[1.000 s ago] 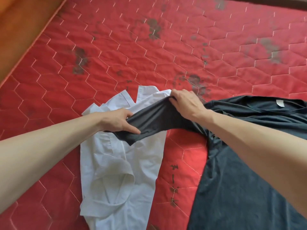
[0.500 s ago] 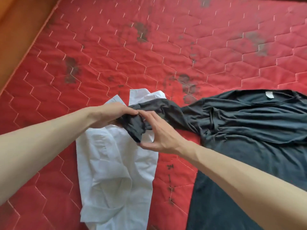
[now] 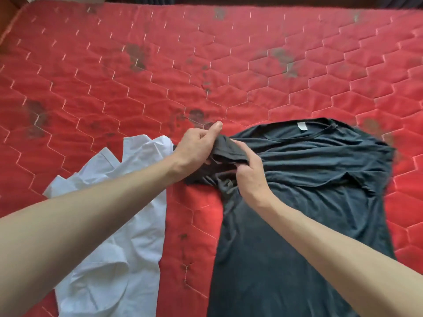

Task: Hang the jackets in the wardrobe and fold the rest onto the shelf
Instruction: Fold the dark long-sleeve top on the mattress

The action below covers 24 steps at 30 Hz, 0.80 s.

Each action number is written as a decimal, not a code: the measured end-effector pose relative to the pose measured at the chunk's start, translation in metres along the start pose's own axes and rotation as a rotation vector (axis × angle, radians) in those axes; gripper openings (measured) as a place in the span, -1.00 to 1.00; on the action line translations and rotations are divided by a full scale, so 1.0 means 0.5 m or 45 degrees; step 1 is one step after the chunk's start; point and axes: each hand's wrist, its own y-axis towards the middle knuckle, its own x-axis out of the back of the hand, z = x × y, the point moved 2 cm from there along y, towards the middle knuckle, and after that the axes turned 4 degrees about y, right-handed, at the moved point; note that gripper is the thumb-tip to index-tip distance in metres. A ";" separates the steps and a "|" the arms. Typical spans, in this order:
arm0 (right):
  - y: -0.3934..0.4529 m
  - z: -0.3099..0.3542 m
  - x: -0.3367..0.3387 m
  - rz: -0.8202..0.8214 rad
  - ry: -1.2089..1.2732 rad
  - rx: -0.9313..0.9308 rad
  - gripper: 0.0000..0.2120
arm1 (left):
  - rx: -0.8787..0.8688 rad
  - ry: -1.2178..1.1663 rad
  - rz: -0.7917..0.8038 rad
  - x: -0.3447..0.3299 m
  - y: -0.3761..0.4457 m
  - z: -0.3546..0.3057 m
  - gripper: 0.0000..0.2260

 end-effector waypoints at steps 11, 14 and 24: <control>0.075 0.041 0.506 -0.580 0.413 -0.373 -0.65 | 0.021 1.247 0.109 -0.193 0.097 0.037 -0.45; 0.091 -0.012 0.623 -0.912 0.137 -0.418 -0.79 | -0.018 1.295 0.197 -0.235 0.118 0.057 -0.44; 0.085 -0.165 0.771 -0.842 -0.442 -0.506 -0.89 | -0.348 1.673 0.242 -0.289 0.177 0.083 -0.76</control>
